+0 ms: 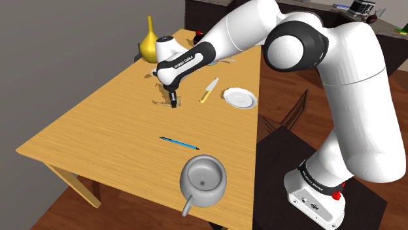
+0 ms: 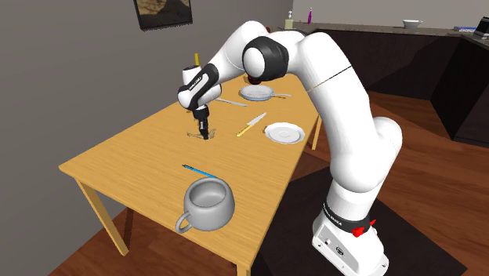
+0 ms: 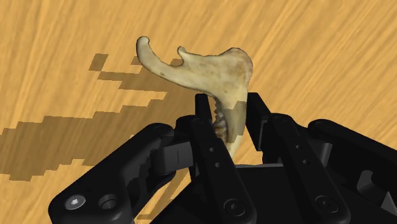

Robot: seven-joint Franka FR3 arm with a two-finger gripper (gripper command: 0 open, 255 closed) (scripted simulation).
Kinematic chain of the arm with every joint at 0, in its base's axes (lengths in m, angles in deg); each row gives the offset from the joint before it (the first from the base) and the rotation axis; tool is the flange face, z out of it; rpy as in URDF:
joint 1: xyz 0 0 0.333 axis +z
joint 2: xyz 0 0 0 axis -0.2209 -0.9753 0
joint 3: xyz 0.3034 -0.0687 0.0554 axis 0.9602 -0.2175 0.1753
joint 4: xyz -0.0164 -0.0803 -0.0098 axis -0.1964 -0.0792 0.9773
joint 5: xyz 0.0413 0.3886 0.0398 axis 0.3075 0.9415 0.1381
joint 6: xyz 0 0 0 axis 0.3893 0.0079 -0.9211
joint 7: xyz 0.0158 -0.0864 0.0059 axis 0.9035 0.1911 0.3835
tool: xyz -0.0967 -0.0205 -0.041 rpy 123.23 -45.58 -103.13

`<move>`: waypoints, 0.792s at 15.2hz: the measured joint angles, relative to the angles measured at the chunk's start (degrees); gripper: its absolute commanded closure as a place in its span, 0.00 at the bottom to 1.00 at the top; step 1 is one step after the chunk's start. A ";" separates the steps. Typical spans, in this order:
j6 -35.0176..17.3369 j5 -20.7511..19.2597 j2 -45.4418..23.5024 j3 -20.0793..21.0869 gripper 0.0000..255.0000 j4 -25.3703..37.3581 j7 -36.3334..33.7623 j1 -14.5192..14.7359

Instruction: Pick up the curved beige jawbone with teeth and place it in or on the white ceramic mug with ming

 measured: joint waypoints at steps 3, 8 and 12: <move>1.39 0.00 1.39 -0.03 1.00 0.02 0.12 -0.01; 3.96 -0.01 3.89 -0.03 1.00 0.09 0.19 0.12; 6.08 0.00 5.32 -0.05 1.00 0.79 0.37 0.10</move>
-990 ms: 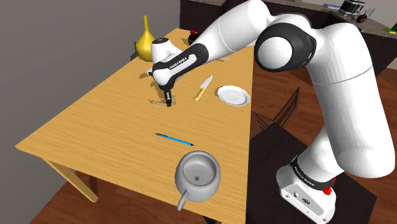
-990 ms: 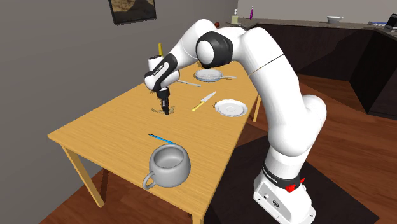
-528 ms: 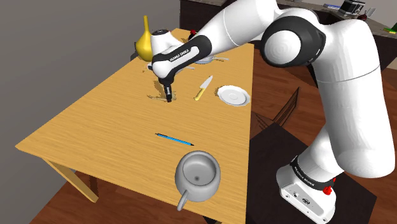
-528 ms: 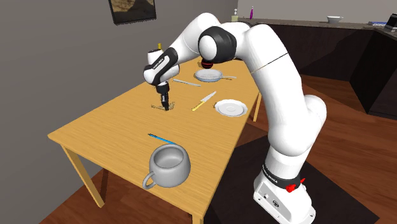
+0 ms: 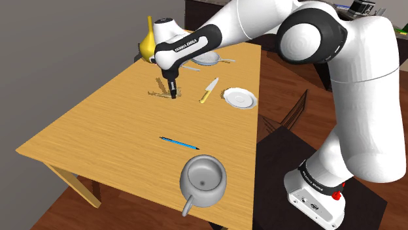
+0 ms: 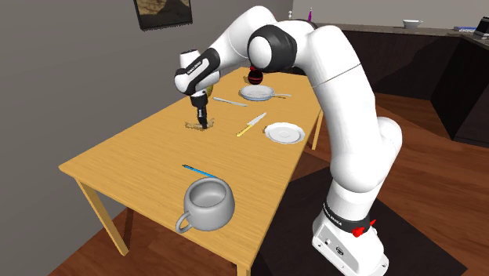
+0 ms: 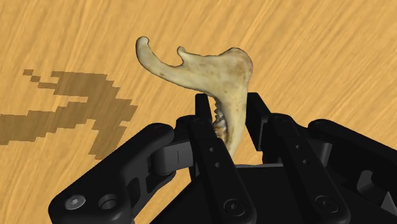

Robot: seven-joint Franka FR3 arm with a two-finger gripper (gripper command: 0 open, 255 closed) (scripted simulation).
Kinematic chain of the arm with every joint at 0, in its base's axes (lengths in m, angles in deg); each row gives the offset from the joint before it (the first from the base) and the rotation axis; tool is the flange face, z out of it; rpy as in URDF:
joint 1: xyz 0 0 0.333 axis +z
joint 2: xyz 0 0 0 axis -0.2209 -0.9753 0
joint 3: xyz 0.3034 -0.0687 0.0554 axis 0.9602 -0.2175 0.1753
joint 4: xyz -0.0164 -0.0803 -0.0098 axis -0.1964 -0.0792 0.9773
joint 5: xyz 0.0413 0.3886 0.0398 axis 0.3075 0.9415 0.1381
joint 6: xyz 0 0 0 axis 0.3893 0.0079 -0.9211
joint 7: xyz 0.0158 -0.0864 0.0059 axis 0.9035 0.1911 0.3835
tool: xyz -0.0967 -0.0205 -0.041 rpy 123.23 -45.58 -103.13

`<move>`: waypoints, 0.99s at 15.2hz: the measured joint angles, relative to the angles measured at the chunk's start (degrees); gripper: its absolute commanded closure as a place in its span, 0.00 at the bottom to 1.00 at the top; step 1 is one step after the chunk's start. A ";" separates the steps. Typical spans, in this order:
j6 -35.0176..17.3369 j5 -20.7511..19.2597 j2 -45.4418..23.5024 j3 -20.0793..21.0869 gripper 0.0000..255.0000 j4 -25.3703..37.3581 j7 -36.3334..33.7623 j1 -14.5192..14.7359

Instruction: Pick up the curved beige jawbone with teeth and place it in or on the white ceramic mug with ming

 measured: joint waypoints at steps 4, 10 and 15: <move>2.07 -0.01 1.97 -0.03 1.00 0.13 0.16 0.01; 5.65 0.02 3.92 -0.04 1.00 1.74 0.35 0.07; 9.00 0.07 4.93 -0.05 1.00 4.10 0.62 0.04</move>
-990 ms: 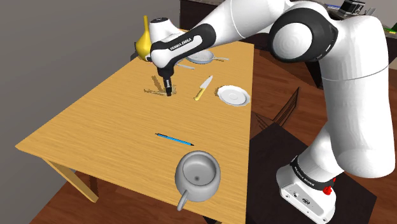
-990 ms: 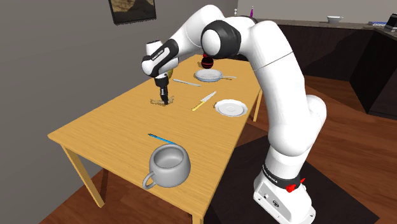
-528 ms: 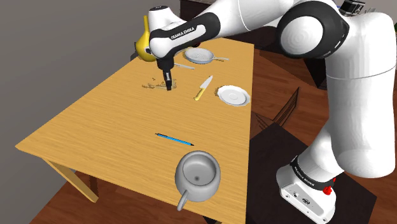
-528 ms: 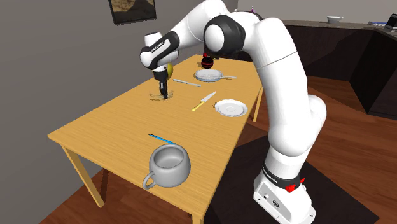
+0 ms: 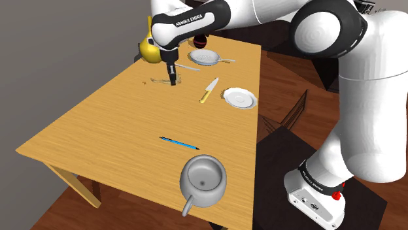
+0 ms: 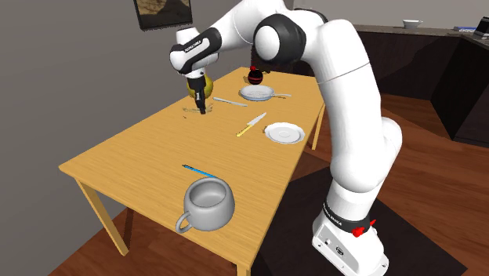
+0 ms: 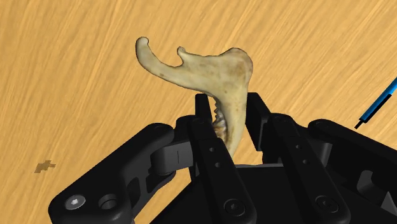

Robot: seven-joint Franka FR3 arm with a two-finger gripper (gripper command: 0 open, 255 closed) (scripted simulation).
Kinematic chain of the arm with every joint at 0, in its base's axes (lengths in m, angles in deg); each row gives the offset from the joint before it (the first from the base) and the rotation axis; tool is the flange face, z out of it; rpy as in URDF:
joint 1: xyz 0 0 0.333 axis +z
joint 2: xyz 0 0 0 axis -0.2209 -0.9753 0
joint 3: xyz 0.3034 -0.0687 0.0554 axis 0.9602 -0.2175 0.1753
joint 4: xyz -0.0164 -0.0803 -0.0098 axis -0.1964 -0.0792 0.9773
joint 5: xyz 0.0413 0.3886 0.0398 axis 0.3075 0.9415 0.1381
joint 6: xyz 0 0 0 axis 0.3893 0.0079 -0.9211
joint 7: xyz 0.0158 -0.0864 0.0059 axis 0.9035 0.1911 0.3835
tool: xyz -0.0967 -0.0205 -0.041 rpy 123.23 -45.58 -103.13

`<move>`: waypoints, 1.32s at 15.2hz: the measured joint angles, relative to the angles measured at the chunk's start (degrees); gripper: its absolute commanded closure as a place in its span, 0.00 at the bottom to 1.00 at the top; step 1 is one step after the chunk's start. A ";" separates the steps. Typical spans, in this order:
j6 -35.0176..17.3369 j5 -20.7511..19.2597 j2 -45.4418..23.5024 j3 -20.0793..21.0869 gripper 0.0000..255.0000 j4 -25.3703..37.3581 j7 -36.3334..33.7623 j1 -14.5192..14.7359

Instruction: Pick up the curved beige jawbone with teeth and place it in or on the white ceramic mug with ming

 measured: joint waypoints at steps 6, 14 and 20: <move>-2.12 -0.53 6.67 0.43 1.00 -8.96 -2.41 1.85; -7.33 -1.60 20.27 2.45 1.00 -28.27 -9.57 6.39; -9.73 -1.70 29.58 5.00 1.00 -40.43 -15.71 9.75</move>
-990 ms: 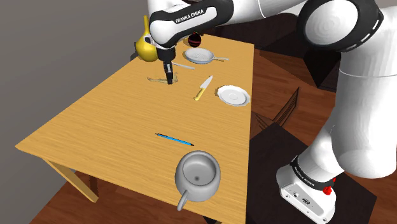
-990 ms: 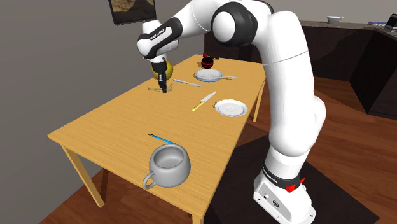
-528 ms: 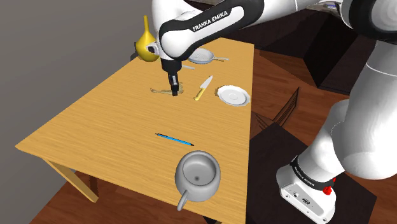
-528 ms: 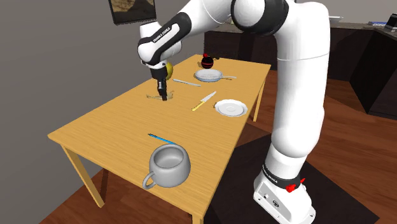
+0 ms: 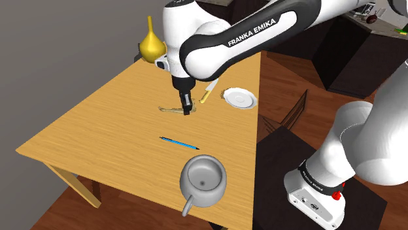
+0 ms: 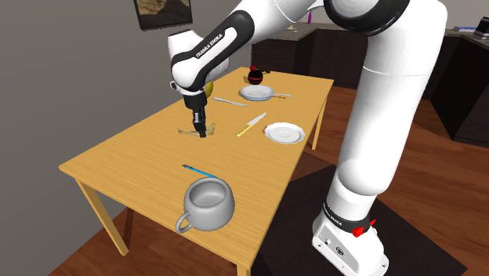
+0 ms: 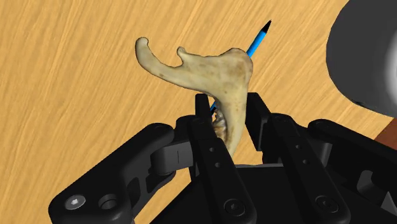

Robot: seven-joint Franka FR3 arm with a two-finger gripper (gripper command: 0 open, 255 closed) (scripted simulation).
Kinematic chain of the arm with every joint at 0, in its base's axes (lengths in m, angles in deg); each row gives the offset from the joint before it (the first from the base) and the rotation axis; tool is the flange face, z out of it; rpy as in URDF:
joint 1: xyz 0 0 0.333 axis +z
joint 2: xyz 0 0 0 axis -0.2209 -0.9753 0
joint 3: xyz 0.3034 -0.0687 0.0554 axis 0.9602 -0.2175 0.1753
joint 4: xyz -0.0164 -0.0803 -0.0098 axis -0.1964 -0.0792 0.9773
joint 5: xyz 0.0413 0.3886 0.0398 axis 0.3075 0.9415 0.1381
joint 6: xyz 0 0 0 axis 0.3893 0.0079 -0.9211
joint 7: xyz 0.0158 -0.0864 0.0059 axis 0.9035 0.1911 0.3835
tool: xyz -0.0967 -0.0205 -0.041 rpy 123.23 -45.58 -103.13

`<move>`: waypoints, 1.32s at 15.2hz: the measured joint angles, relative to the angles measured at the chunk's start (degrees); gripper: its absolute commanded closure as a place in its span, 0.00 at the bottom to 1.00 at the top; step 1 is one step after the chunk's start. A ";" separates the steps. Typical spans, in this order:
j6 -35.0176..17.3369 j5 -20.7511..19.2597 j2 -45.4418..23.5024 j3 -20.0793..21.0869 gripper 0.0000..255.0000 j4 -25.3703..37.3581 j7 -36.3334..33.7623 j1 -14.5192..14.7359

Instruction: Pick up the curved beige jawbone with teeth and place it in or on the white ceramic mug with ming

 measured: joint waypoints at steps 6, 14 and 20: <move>-0.74 1.11 7.84 3.47 1.00 -8.98 -6.30 3.45; -0.43 4.48 16.35 9.27 1.00 -17.52 -15.03 8.75; 0.05 7.90 20.46 14.18 1.00 -21.19 -21.85 13.14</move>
